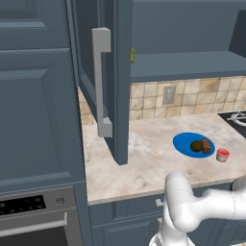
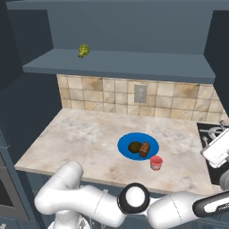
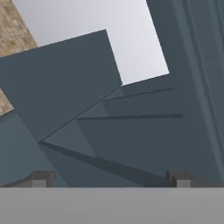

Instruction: Pick the avocado and bread from the counter and place them on the plate. Then pick the jam from the cabinet and place it next to the plate. Lastly close the cabinet door.

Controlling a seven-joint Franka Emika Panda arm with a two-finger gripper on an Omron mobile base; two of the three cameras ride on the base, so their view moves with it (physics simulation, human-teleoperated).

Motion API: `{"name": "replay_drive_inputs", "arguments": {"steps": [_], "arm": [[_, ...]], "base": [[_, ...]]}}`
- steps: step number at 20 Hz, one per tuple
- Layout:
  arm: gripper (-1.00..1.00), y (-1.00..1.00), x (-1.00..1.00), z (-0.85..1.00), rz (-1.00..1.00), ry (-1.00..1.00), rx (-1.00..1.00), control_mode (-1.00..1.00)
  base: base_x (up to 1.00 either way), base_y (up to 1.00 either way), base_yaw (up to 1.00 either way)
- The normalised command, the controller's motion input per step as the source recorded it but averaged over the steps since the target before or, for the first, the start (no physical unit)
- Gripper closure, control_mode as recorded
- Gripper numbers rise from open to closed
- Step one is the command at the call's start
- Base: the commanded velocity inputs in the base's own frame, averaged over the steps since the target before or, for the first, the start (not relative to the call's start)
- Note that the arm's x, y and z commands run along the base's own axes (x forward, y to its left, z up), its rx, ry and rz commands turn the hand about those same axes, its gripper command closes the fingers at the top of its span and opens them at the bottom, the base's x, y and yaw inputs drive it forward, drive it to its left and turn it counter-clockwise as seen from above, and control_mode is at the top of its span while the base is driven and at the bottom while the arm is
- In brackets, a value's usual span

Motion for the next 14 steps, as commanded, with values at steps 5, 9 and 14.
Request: {"name": "replay_drive_inputs", "arguments": {"steps": [5,9,14], "arm": [[-1.00,-0.04,0.09,0.09,0.00,0.17,0.12,-1.00],[-1.00,-0.09,0.13,0.08,0.00,0.21,0.16,-1.00],[-1.00,-0.03,0.20,0.00,-0.06,0.08,0.09,-1.00]], "base": [[0.00,0.00,0.00],[0.00,0.00,0.00],[0.00,0.00,0.00]]}}
